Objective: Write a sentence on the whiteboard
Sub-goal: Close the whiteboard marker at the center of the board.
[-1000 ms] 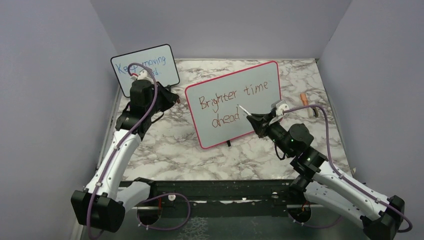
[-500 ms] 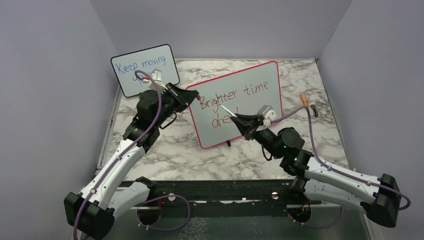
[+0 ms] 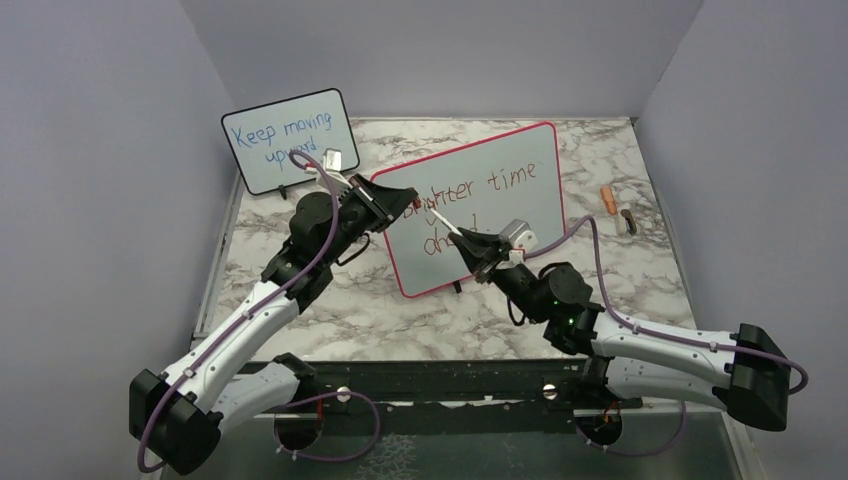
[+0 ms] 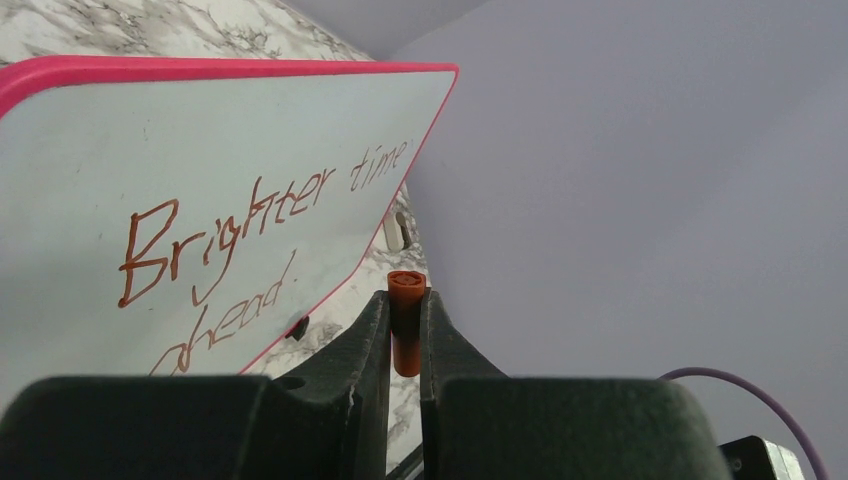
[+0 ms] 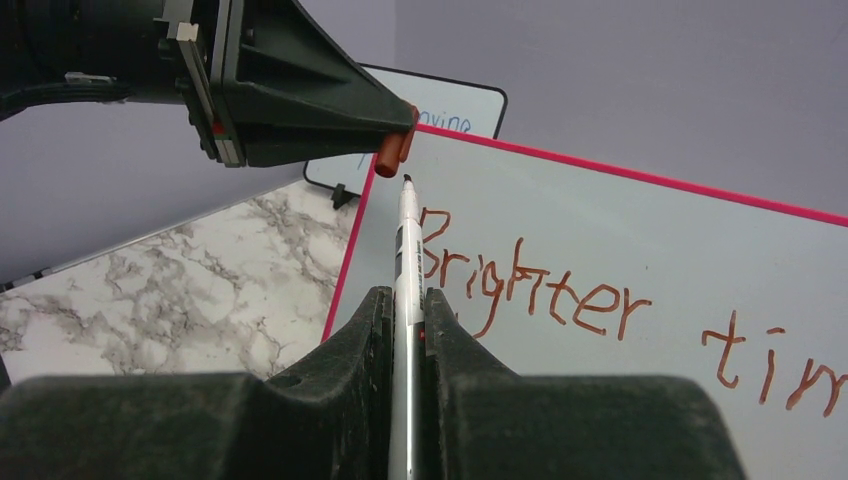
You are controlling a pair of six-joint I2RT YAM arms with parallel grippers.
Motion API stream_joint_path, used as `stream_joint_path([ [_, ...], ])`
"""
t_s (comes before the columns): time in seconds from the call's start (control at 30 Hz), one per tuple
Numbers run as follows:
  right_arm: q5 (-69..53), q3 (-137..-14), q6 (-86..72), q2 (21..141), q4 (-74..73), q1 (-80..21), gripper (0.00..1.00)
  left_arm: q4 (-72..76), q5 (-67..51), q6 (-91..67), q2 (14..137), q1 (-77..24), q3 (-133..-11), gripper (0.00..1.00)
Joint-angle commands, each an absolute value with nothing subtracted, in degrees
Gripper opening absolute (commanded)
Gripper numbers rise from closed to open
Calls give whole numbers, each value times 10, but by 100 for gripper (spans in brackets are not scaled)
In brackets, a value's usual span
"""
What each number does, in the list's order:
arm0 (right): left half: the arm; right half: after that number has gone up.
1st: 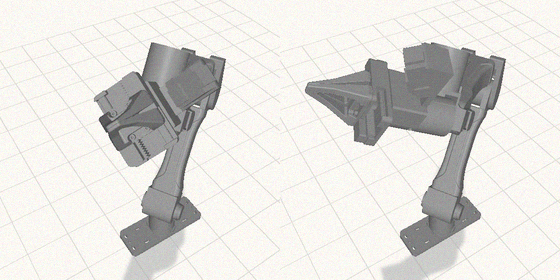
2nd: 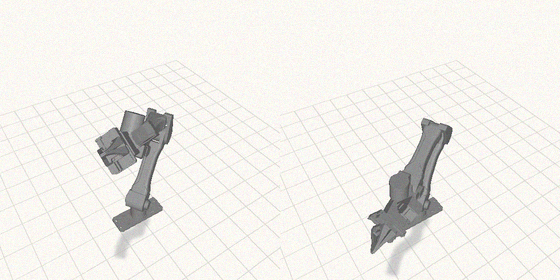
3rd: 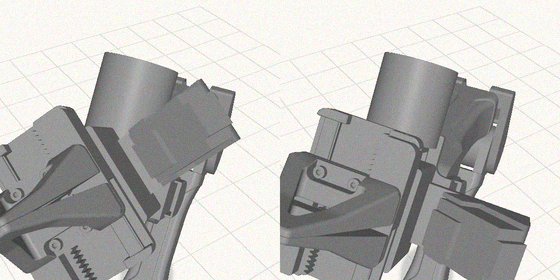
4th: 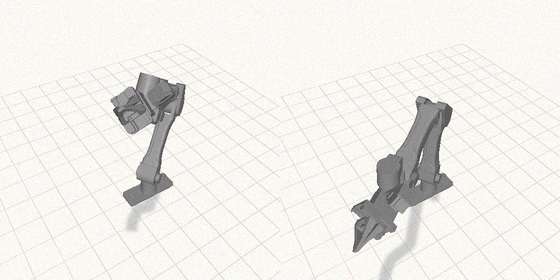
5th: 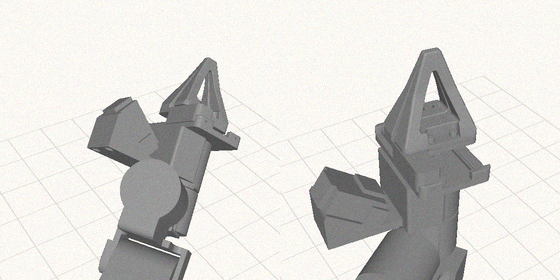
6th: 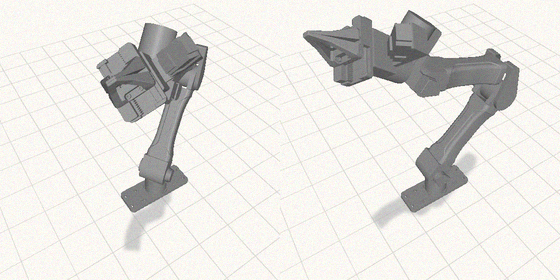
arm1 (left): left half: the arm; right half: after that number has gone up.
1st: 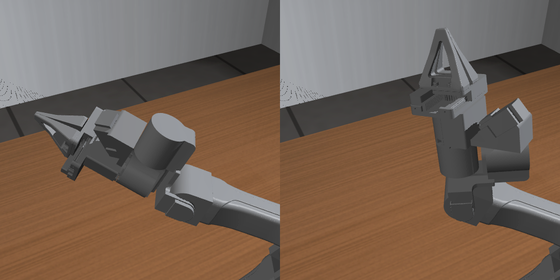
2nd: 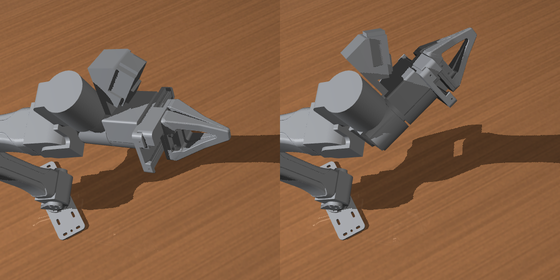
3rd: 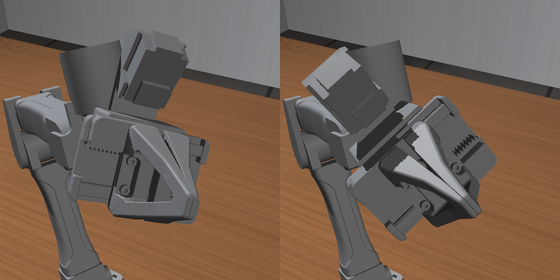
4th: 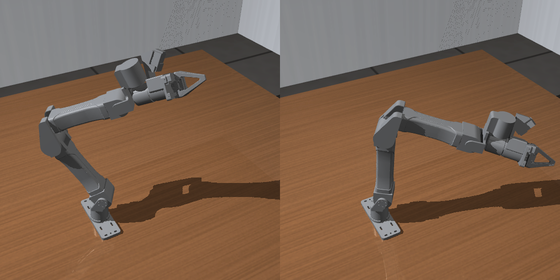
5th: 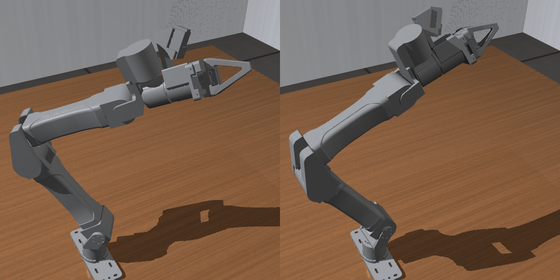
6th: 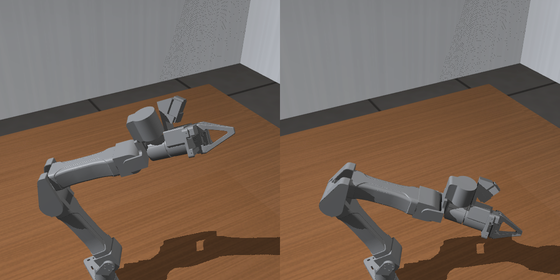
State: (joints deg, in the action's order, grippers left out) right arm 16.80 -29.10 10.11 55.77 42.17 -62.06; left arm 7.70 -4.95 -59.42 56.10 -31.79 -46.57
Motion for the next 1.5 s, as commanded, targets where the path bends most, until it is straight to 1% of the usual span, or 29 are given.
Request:
stream_joint_path([
  [0.0, 182, -295, 104, 573, 468, -627, 1, 112, -20, -607, 557, -327, -461, 0],
  [0.17, 178, -299, 99, 588, 469, -627, 1, 118, -5, -629, 553, -330, -452, 0],
  [0.43, 176, -284, 99, 599, 522, -629, 1, 123, 25, -676, 548, -334, -432, 0],
  [0.83, 180, -291, 98, 619, 518, -631, 1, 125, 43, -722, 537, -337, -418, 0],
  [1.47, 179, -295, 96, 630, 532, -632, 1, 134, 26, -746, 540, -337, -413, 0],
])
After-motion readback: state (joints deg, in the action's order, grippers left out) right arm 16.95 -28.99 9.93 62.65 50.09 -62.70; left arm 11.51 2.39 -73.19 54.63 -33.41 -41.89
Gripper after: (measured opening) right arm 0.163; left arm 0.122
